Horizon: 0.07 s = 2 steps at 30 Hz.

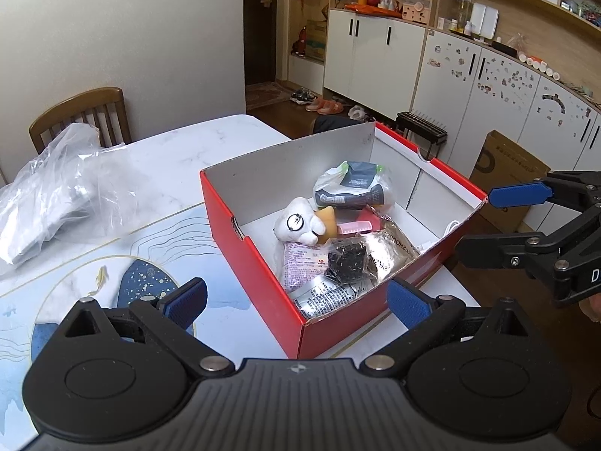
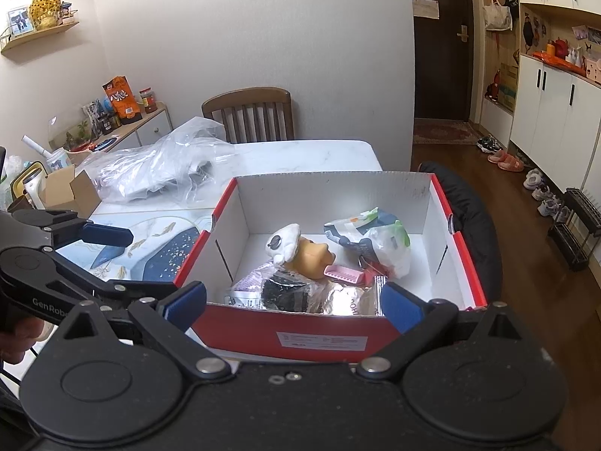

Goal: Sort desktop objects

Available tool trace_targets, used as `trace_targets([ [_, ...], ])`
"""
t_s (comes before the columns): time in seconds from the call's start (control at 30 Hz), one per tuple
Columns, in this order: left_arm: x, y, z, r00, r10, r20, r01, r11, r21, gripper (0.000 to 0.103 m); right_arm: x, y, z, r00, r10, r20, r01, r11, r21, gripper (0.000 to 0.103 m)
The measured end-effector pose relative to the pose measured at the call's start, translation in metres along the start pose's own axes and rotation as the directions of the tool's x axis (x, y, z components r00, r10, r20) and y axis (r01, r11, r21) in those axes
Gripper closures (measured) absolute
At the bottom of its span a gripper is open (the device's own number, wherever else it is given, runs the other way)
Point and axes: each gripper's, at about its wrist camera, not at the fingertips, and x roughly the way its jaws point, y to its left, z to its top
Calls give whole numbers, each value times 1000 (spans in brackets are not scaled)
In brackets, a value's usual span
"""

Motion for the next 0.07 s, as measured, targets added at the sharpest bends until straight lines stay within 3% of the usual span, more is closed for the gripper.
trace_targets([
  [0.07,0,1,0,1000,-1,-2,1,1000,3,1,1,1,0,1000,-2,-2,2,1000,2,4],
])
